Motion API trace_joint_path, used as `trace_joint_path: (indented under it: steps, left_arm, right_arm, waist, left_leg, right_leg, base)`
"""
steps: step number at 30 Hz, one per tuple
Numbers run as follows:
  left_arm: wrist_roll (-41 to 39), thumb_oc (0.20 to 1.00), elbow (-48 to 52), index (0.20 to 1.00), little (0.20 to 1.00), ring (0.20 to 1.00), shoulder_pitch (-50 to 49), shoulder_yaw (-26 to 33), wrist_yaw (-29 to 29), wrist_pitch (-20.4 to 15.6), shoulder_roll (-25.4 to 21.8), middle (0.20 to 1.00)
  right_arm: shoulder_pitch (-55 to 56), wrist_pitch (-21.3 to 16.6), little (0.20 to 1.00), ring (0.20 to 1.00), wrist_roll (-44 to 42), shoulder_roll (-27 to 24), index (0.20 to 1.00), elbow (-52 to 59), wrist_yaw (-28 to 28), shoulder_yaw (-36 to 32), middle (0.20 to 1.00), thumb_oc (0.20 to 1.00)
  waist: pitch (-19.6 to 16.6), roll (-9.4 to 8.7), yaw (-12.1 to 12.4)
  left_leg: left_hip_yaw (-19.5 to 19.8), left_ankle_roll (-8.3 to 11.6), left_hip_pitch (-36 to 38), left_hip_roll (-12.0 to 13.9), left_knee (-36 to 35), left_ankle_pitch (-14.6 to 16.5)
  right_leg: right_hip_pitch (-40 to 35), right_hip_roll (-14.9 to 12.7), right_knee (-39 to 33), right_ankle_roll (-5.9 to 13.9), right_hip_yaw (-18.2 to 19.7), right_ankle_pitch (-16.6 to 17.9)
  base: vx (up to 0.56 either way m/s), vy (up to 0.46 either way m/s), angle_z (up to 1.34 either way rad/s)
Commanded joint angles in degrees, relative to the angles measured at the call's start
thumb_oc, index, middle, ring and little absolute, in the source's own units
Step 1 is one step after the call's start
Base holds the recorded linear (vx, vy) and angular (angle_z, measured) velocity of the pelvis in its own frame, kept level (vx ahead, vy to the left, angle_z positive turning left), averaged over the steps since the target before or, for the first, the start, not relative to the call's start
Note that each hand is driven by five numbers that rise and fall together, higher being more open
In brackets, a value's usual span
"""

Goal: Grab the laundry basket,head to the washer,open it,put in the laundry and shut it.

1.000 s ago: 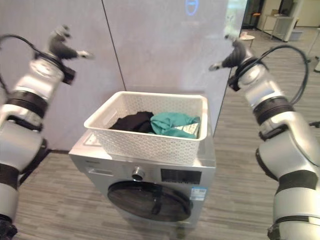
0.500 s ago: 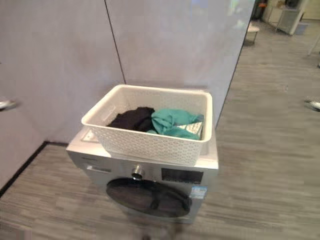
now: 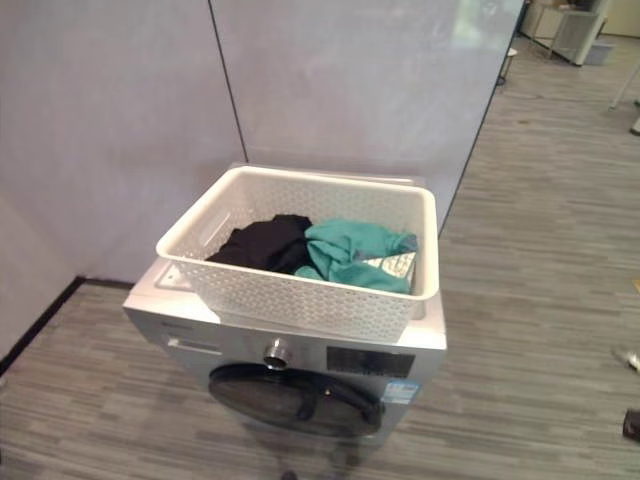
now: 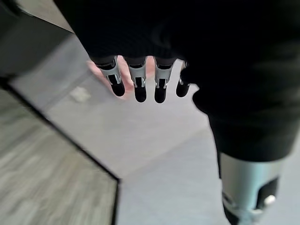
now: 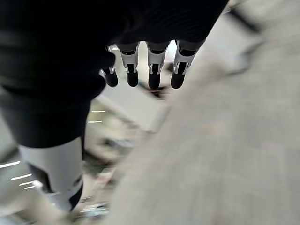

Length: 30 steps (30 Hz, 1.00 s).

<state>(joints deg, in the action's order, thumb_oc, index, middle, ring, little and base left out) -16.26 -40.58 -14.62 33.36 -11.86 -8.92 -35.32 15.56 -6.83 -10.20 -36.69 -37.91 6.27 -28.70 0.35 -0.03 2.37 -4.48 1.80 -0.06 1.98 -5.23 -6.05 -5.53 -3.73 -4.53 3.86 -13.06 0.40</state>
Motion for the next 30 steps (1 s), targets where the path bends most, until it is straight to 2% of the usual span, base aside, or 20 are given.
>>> trace_joint_path:
  steps: [1, 2, 4, 5, 7, 9, 15, 18, 25, 26, 30]
  left_arm:
    - [-6.14, 1.000, -5.08, 1.000, 1.000, 1.000, 5.22, -3.63, 3.36, 0.21, -2.20, 1.000]
    - [-4.64, 1.000, -6.93, 1.000, 1.000, 1.000, 6.41, -5.80, 3.48, 0.93, -1.98, 1.000]
    - [-2.85, 1.000, -7.44, 1.000, 1.000, 1.000, 6.78, -7.09, 3.66, 1.66, -1.95, 1.000]
    - [1.98, 1.000, -6.86, 1.000, 1.000, 1.000, 6.42, -10.51, 4.56, 3.09, -0.21, 1.000]
    - [1.02, 1.000, -5.85, 1.000, 1.000, 1.000, 5.10, -12.99, 6.78, 3.22, 3.14, 1.000]
    - [4.44, 1.000, -12.12, 1.000, 1.000, 1.000, 7.93, -20.39, 9.42, 4.55, 6.23, 1.000]
    - [7.75, 1.000, -20.50, 1.000, 1.000, 1.000, 10.71, -25.72, 10.18, 5.52, 9.52, 1.000]
    - [10.68, 1.000, -27.85, 1.000, 1.000, 1.000, 12.03, -29.74, 10.24, 5.99, 12.93, 1.000]
    - [14.07, 1.000, -35.29, 1.000, 1.000, 1.000, 11.85, -32.77, 10.75, 7.15, 17.27, 1.000]
    - [11.19, 1.000, -36.43, 1.000, 1.000, 1.000, 11.35, -30.50, 11.18, 7.14, 17.45, 1.000]
    - [7.51, 1.000, -38.51, 1.000, 1.000, 1.000, 10.74, -26.59, 11.62, 7.57, 16.79, 1.000]
  right_arm:
    - [-6.01, 1.61, 1.000, 1.000, -11.06, -2.60, 1.000, -9.39, -8.27, 5.79, 1.000, 1.000]
    - [-7.83, 2.16, 1.000, 1.000, -10.17, -4.00, 1.000, -13.66, -8.74, 8.21, 1.000, 1.000]
    - [-9.20, 3.01, 1.000, 1.000, -9.63, -4.26, 1.000, -14.74, -9.99, 10.25, 1.000, 1.000]
    - [-9.36, 4.33, 1.000, 1.000, -7.84, -3.25, 1.000, -15.15, -13.58, 14.21, 1.000, 1.000]
    - [-7.49, 4.69, 1.000, 1.000, -6.39, -2.26, 1.000, -13.00, -16.43, 17.20, 1.000, 1.000]
    - [-8.22, 4.69, 1.000, 1.000, -2.08, -1.25, 1.000, -14.57, -19.86, 25.13, 1.000, 1.000]
    - [-9.16, 5.28, 1.000, 1.000, 1.29, 0.62, 1.000, -11.83, -20.27, 30.02, 1.000, 1.000]
    - [-10.09, 4.66, 1.000, 1.000, 1.86, 4.34, 1.000, -7.71, -20.35, 35.05, 1.000, 1.000]
    - [-11.65, 2.80, 1.000, 1.000, 3.66, 7.20, 1.000, -1.39, -18.71, 41.72, 1.000, 1.000]
    - [-11.77, 2.26, 1.000, 1.000, 0.78, 8.24, 1.000, 0.89, -19.25, 41.86, 1.000, 1.000]
    - [-12.13, 1.28, 1.000, 1.000, -0.78, 8.83, 1.000, 4.00, -19.32, 43.17, 1.000, 1.000]
  waist:
    - [0.59, -1.02, 0.75]
    - [0.83, -1.10, 0.97]
    - [1.04, -1.07, 1.08]
    - [1.27, -1.07, 0.90]
    - [1.17, -0.90, 0.77]
    - [1.26, -0.72, 0.35]
    - [1.03, -0.42, -0.20]
    - [0.73, -0.18, -0.59]
    - [0.43, -0.48, -0.18]
    - [0.32, -0.70, 0.20]
    - [0.30, -1.10, 1.04]
  left_leg:
    - [-0.35, 0.69, 3.00, 1.37, 0.87, 5.32]
    - [-0.73, 0.60, 3.19, 1.35, 0.98, 5.46]
    - [-1.05, 0.53, 3.36, 1.34, 1.03, 5.54]
    - [-1.70, 0.41, 3.93, 1.30, 0.99, 5.71]
    - [-1.98, 0.30, 3.91, 1.12, 1.03, 5.66]
    - [-1.83, 0.33, 3.41, 0.97, 1.38, 5.50]
    - [-1.75, 0.28, 3.31, 0.87, 1.61, 5.67]
    - [-2.05, 0.25, 3.40, 0.81, 1.29, 5.55]
    - [-1.73, 0.22, 2.92, 0.67, 0.56, 5.04]
    - [-1.58, 0.24, 2.73, 0.59, 0.42, 4.84]
    - [-0.96, 0.30, 2.13, 0.41, 0.35, 4.53]
  right_leg:
    - [0.86, -0.90, 0.60, 2.70, 0.37, -0.72]
    - [1.03, -0.96, 0.97, 2.76, 0.65, -0.76]
    - [1.12, -0.99, 1.14, 2.76, 0.82, -0.72]
    - [0.92, -1.05, 1.04, 2.81, 1.13, -0.69]
    - [0.94, -1.05, 0.92, 2.81, 1.20, -0.67]
    - [1.14, -1.17, 0.76, 2.72, 1.42, -0.51]
    - [1.06, -1.25, 0.70, 2.55, 1.57, -0.75]
    - [1.10, -1.22, 0.61, 2.51, 1.71, -0.72]
    - [1.51, -1.31, 0.30, 2.55, 1.35, -0.47]
    - [1.58, -1.38, 0.18, 2.58, 1.08, -0.34]
    - [1.78, -1.57, 0.01, 2.62, 0.52, -0.15]
  base:
    - [-0.02, 0.018, -0.31]
    - [-0.03, 0.025, -0.33]
    - [-0.01, 0.024, -0.25]
    - [0.00, 0.034, -0.22]
    - [-0.02, 0.033, -0.21]
    - [-0.02, 0.020, -0.10]
    - [0.00, 0.002, -0.01]
    - [0.00, 0.000, 0.00]
    - [0.00, 0.000, 0.01]
    - [0.00, 0.000, 0.00]
    - [-0.01, -0.002, 0.09]
